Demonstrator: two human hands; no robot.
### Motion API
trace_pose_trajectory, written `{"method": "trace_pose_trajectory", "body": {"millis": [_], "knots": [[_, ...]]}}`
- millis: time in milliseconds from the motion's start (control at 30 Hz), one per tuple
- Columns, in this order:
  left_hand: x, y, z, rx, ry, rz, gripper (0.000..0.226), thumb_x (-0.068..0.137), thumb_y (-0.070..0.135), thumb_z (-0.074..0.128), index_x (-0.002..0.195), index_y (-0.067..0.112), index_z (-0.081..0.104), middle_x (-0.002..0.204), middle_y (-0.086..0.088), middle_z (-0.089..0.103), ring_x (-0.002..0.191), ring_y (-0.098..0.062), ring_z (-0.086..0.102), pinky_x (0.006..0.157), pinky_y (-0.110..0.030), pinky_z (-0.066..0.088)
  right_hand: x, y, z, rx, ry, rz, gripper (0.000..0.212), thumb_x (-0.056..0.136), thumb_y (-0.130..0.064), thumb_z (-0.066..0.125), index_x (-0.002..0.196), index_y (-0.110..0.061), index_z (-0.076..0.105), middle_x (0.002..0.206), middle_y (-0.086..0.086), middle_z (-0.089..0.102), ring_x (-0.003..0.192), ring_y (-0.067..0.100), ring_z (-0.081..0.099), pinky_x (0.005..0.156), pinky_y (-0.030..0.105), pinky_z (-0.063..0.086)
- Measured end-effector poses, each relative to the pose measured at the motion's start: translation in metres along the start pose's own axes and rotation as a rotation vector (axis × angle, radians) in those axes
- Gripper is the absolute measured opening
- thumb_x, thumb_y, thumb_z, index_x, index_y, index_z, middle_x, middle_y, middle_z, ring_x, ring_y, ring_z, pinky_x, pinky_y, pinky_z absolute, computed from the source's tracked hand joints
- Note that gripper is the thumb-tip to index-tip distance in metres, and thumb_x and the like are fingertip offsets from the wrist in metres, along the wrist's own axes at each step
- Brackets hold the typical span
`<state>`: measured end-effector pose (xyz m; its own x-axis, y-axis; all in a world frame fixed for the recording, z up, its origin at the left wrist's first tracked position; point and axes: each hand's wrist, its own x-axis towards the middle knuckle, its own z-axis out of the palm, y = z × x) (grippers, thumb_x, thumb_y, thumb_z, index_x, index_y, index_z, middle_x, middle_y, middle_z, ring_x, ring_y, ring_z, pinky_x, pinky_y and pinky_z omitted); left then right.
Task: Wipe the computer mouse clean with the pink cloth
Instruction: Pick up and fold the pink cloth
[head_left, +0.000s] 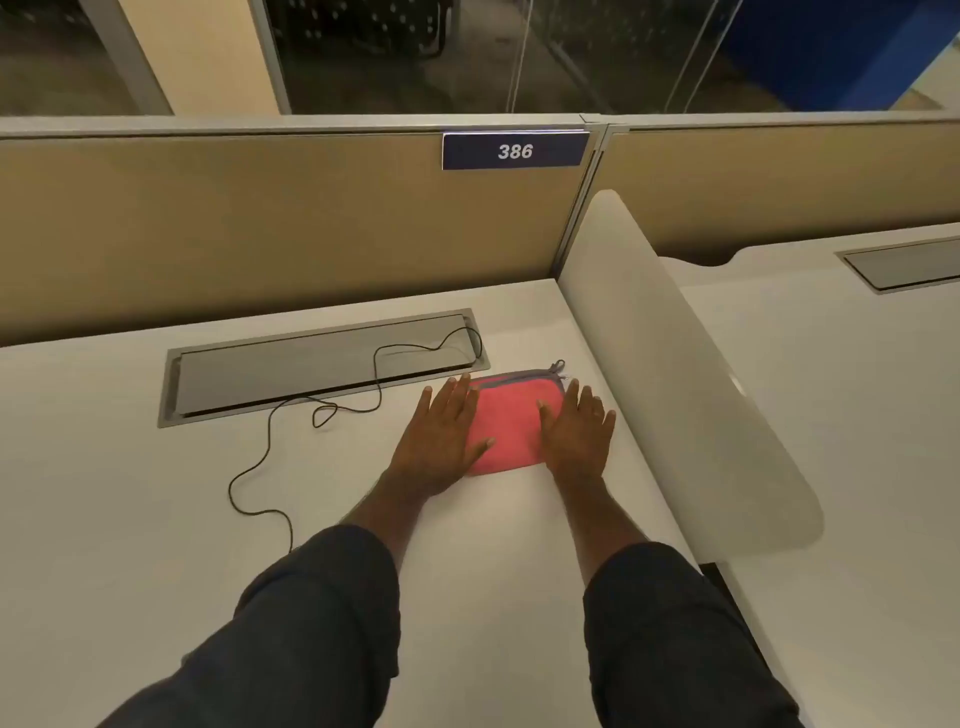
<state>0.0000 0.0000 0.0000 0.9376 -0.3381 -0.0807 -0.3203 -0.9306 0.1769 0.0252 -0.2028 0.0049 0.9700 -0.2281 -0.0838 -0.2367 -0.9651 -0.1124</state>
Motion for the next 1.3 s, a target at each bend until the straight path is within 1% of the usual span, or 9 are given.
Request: {"method": "trace_pose_trajectory", "body": {"millis": [200, 300, 567, 667, 800, 933, 1000, 1133, 1300], "knots": [[0.034, 0.002, 0.015, 0.059, -0.086, -0.015, 0.077, 0.101, 0.057, 0.026, 0.157, 0.009, 0.004, 0.166, -0.013, 0.000, 0.153, -0.029, 0.001, 0.123, -0.050, 0.007, 0.025, 0.006, 0.010, 0.040, 0.013, 0.041, 0.067, 0.098, -0.055, 0.042, 0.147, -0.010, 0.037, 0.138, 0.014, 0.052, 0.124, 0.031, 0.051, 0.102, 0.043, 0.041], [0.049, 0.004, 0.019, 0.044, -0.147, -0.059, 0.076, 0.102, 0.053, 0.033, 0.157, 0.008, 0.006, 0.165, -0.014, 0.003, 0.152, -0.031, 0.005, 0.122, -0.050, 0.012, 0.032, 0.006, 0.009, 0.066, 0.019, 0.064, 0.059, 0.091, -0.053, 0.055, 0.134, -0.013, 0.051, 0.125, 0.011, 0.057, 0.116, 0.030, 0.054, 0.093, 0.042, 0.043], [0.072, 0.009, 0.014, -0.058, 0.006, -0.122, 0.071, 0.089, 0.048, 0.058, 0.147, 0.012, 0.034, 0.135, -0.011, 0.051, 0.120, -0.031, 0.049, 0.098, -0.042, 0.042, 0.049, 0.000, 0.003, 0.387, -0.107, 0.244, 0.042, 0.080, -0.036, 0.075, 0.115, -0.014, 0.065, 0.117, 0.007, 0.070, 0.109, 0.030, 0.064, 0.092, 0.037, 0.046], [0.073, 0.008, 0.009, -0.198, 0.001, -0.173, 0.059, 0.085, 0.038, 0.060, 0.138, 0.014, 0.047, 0.126, -0.010, 0.060, 0.113, -0.032, 0.056, 0.093, -0.042, 0.046, 0.051, -0.003, 0.000, 0.438, -0.210, 0.269, 0.034, 0.078, -0.031, 0.077, 0.102, -0.008, 0.070, 0.105, 0.012, 0.073, 0.097, 0.032, 0.068, 0.078, 0.032, 0.050], [0.060, -0.004, 0.001, -0.411, -0.006, -0.281, 0.029, 0.081, 0.037, 0.064, 0.102, 0.018, 0.069, 0.100, -0.003, 0.069, 0.095, -0.027, 0.062, 0.072, -0.032, 0.045, 0.041, -0.011, -0.011, 0.493, -0.286, 0.189, 0.022, 0.076, -0.029, 0.078, 0.075, -0.011, 0.064, 0.077, 0.006, 0.065, 0.077, 0.028, 0.063, 0.058, 0.026, 0.038], [0.034, -0.020, -0.008, -0.628, -0.003, -0.313, 0.022, 0.074, 0.038, 0.065, 0.075, 0.016, 0.063, 0.075, 0.002, 0.058, 0.076, -0.024, 0.056, 0.060, -0.030, 0.037, 0.024, -0.021, -0.037, 0.515, -0.316, 0.000, 0.045, 0.075, -0.024, 0.081, 0.055, -0.019, 0.041, 0.056, -0.003, 0.043, 0.058, 0.018, 0.043, 0.049, 0.027, 0.025], [0.014, -0.026, -0.012, -0.738, 0.026, -0.275, 0.027, 0.069, 0.040, 0.062, 0.073, 0.014, 0.058, 0.071, 0.001, 0.057, 0.072, -0.026, 0.056, 0.059, -0.032, 0.038, 0.014, -0.027, -0.052, 0.547, -0.316, -0.109, 0.049, 0.074, -0.021, 0.081, 0.055, -0.019, 0.037, 0.056, -0.002, 0.038, 0.056, 0.016, 0.035, 0.052, 0.030, 0.022], [-0.025, -0.027, -0.023, -0.889, 0.104, -0.257, 0.026, 0.074, 0.036, 0.075, 0.085, 0.019, 0.059, 0.075, 0.001, 0.064, 0.068, -0.017, 0.057, 0.061, -0.034, 0.044, -0.013, -0.042, -0.082, 0.574, -0.297, -0.258, 0.033, 0.075, -0.020, 0.080, 0.062, -0.013, 0.051, 0.060, 0.004, 0.046, 0.058, 0.017, 0.038, 0.056, 0.029, 0.026], [-0.070, -0.019, -0.054, -1.080, 0.145, -0.184, 0.031, 0.078, 0.041, 0.069, 0.086, 0.011, 0.071, 0.081, -0.007, 0.073, 0.073, -0.016, 0.066, 0.067, -0.041, 0.055, -0.053, -0.059, -0.118, 0.611, -0.252, -0.408, 0.016, 0.077, -0.016, 0.078, 0.070, -0.022, 0.065, 0.064, -0.009, 0.060, 0.061, 0.007, 0.052, 0.057, 0.024, 0.039]]}}
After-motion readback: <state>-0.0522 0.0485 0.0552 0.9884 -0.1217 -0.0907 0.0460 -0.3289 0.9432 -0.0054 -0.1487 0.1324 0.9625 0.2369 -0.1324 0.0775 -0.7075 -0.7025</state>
